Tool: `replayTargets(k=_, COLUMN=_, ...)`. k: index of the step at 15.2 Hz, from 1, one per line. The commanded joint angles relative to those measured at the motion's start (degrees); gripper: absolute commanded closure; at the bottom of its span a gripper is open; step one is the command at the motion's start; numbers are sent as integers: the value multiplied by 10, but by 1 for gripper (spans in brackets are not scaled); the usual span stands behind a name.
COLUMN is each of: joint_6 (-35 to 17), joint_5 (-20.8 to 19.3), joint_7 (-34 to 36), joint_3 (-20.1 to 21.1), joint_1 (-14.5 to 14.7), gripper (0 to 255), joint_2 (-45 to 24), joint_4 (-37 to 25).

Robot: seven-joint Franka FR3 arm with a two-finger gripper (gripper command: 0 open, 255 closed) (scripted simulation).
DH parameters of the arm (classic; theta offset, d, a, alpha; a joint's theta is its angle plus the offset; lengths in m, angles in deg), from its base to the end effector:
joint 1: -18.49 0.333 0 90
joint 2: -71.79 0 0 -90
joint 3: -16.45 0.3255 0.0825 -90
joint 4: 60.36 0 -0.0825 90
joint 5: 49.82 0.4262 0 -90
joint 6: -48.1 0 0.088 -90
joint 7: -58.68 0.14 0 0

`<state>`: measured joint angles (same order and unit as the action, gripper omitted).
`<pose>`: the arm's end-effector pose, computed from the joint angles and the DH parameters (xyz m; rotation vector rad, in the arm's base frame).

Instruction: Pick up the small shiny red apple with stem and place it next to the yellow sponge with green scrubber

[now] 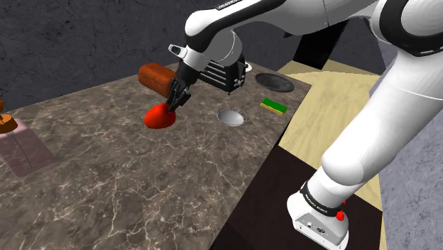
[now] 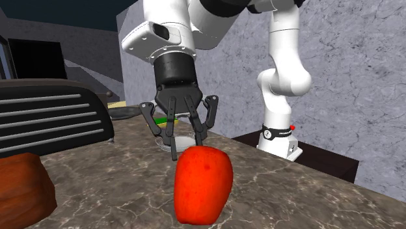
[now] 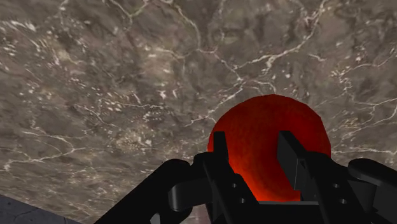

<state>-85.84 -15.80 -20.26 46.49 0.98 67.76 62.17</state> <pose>0.5869 0.1520 0.3487 -2.2729 -1.5590 -0.5251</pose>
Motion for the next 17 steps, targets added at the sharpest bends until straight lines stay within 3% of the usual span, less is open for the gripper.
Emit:
replayTargets(k=1, joint_6=15, joint_5=-3, joint_7=7, joint_3=-1, joint_1=-1, gripper=255, joint_2=8, joint_4=-8)
replayTargets(k=17, joint_6=122, joint_5=-7, joint_7=34, joint_3=-16, joint_1=-16, gripper=255, joint_2=70, joint_4=-55)
